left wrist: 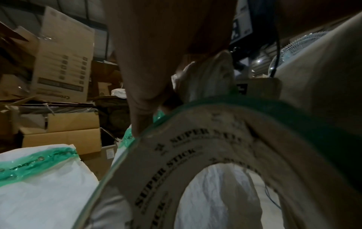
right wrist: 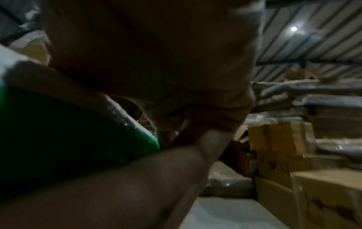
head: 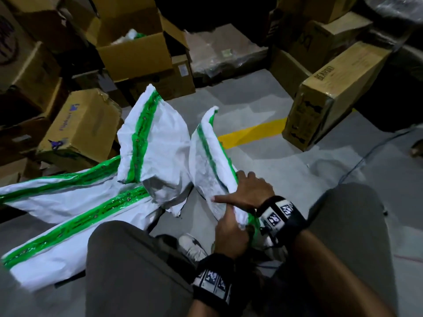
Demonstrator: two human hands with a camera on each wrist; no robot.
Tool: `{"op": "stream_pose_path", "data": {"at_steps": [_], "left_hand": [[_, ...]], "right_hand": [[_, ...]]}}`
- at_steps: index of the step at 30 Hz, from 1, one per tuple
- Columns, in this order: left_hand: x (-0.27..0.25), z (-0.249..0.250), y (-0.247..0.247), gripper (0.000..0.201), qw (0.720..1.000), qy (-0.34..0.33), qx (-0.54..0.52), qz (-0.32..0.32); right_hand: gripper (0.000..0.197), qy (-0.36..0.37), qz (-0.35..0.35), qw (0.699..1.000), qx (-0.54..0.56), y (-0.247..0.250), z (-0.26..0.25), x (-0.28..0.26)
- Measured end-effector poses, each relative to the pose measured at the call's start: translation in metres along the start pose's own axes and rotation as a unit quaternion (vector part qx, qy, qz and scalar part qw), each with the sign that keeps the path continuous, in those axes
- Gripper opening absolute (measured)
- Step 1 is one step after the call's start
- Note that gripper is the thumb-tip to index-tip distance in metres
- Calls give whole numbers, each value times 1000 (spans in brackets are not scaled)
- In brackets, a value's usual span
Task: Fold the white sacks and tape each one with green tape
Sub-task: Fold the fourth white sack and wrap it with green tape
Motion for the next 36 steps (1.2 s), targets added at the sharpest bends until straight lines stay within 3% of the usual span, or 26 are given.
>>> {"op": "stream_pose_path", "data": {"at_steps": [4,6,8,10,13,16,21,26,30,34,36], "left_hand": [[-5,9,4,86,997,-17,71,-16],[-4,5,17,70,995,-17,101,-2],[-4,-4,30,68,991,-10,132,5],[-1,-13,42,70,987,-7,159,20],[3,-7,57,79,981,-61,168,75],[10,9,70,67,965,-111,209,111],[27,25,99,58,941,-133,289,118],[52,38,128,57,920,-120,354,112],[67,38,164,50,921,-44,355,153],[73,39,171,74,934,-6,334,130],[71,48,165,83,945,-82,286,135]], "right_hand": [[52,-9,7,1000,16,3,-1,12],[55,-27,-7,995,98,13,5,15],[58,-37,10,985,169,33,14,15],[40,-47,41,969,238,52,30,19],[25,-66,59,934,346,60,57,23],[17,-92,49,895,433,56,76,14],[15,-92,21,799,594,54,81,0],[37,-101,5,719,688,42,82,-3],[34,-105,2,673,732,40,87,-10],[48,-113,2,619,777,33,93,-10],[50,-124,36,589,798,36,103,-8]]}}
Point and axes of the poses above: each hand's wrist, its own x-axis towards the middle knuckle, its own y-axis out of the back of the hand, z = x × y, the point moved 10 cm from there along x, towards the middle knuckle, and after that the axes turned 12 degrees about -y, right-handed, at the moved point
